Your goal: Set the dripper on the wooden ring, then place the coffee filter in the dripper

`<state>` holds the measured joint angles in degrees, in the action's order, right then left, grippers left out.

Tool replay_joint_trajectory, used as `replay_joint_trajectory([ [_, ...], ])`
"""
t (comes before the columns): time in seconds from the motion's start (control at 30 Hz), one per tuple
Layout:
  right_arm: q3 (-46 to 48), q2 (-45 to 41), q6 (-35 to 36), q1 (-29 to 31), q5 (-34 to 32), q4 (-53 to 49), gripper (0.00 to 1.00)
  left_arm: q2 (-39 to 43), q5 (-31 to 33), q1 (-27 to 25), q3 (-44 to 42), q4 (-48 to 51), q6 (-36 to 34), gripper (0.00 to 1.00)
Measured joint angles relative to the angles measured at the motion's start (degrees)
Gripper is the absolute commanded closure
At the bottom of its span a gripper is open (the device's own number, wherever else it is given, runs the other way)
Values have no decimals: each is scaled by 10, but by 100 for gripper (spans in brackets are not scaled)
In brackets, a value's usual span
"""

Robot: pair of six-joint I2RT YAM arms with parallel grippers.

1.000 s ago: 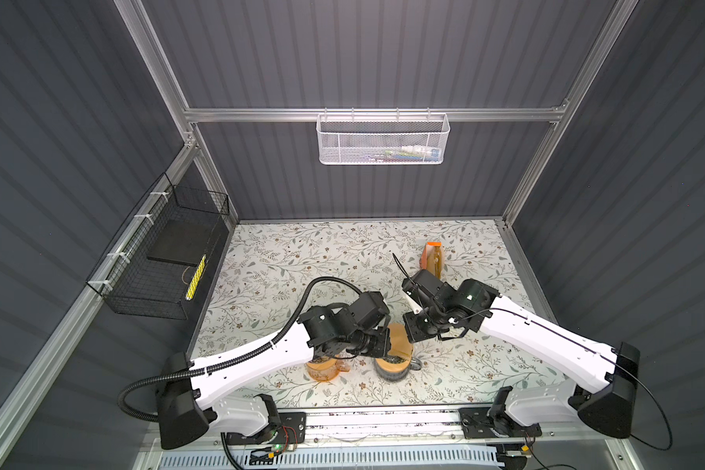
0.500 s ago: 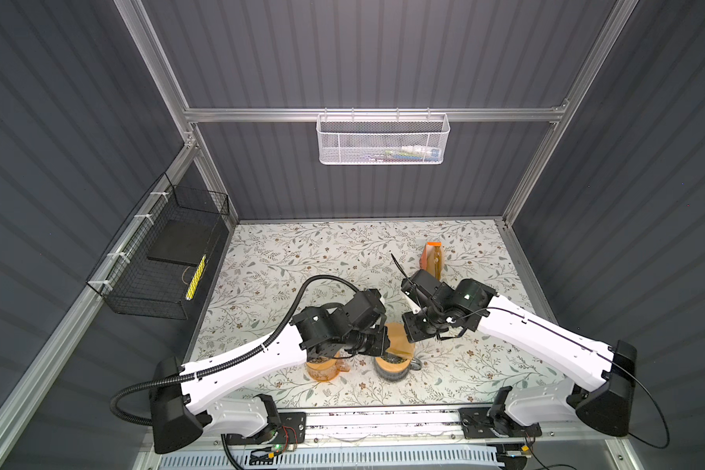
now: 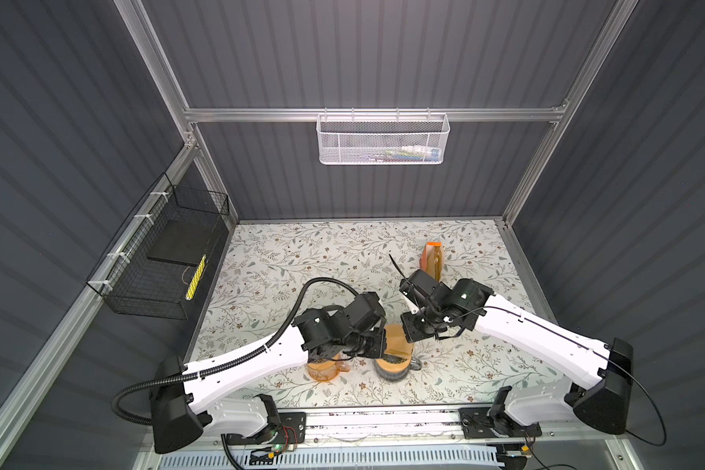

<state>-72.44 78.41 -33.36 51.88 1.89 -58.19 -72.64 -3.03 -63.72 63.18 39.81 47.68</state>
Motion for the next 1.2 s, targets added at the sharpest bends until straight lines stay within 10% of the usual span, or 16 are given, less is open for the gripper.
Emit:
replay_joint_trajectory([
  [1.2,1,-12,-12,31,-54,29,100,2,25,0,13,13,0,75],
])
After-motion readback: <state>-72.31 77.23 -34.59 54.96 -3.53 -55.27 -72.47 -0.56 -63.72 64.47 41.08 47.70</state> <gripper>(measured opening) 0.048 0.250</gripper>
